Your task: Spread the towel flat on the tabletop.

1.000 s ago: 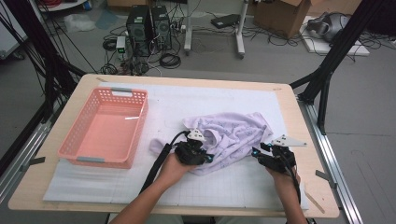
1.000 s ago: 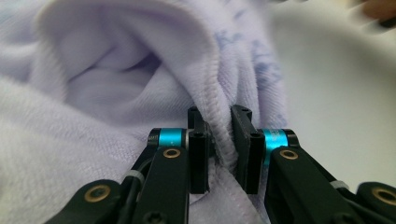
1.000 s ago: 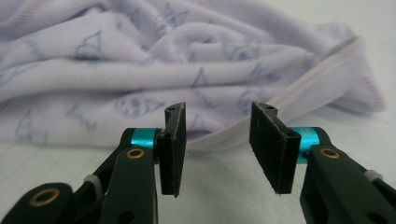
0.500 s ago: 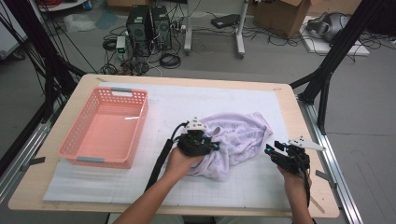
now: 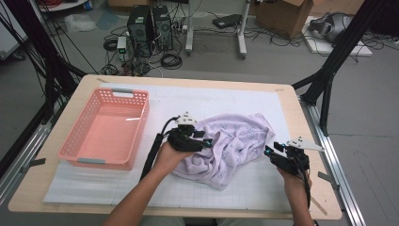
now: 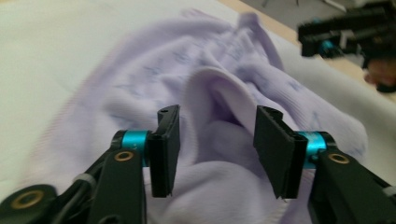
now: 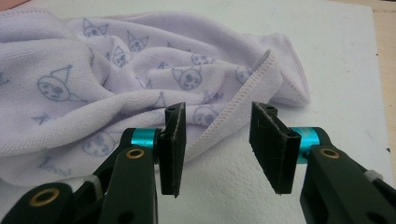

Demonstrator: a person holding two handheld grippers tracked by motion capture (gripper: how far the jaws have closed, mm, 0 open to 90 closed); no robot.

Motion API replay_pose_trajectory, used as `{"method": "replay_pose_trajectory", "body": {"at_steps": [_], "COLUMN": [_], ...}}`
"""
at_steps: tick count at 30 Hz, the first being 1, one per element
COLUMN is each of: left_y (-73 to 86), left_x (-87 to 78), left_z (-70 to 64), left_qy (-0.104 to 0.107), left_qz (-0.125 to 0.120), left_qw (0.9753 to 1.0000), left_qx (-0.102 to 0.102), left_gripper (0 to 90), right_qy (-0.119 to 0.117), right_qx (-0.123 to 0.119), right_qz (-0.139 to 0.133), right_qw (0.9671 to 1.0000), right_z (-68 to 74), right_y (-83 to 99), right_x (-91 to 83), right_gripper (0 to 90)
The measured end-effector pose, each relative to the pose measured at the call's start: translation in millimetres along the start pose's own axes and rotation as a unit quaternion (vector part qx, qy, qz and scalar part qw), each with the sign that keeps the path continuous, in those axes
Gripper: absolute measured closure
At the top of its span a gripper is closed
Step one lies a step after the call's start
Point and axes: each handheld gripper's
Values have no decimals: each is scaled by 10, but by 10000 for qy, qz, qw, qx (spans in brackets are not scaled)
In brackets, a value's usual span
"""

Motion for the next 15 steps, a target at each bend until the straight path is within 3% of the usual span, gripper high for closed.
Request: {"method": "replay_pose_trajectory", "body": {"at_steps": [3, 8, 11, 13, 15], "left_y": [15, 24, 36, 36, 8], "left_x": [150, 394, 509, 516, 455], "left_z": [-59, -183, -202, -181, -145], "left_qy": [188, 386, 133, 1, -171], "left_qz": [193, 501, 872, 825, 575], "left_qw": [9996, 9972, 9948, 9952, 9969], "left_qx": [99, 397, 503, 528, 510], "left_gripper": [458, 487, 682, 822, 867], "right_qy": [-8, -37, -65, -82, -91], "right_qx": [12, -24, -42, -60, -98], "right_qz": [15, 11, 25, 46, 43], "right_qw": [10000, 10000, 10000, 9999, 9999], "right_z": [12, 8, 17, 34, 48], "right_y": [0, 5, 4, 4, 3], "right_x": [-5, 6, 14, 17, 20], "right_gripper": [554, 554, 554, 554, 556]}}
Point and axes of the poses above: each handheld gripper's, and its own axes: x roughly forward along the jaws, y roughly out of its underside, z roughly to its left, and after that the axes turned 12 degrees about y, right-handed
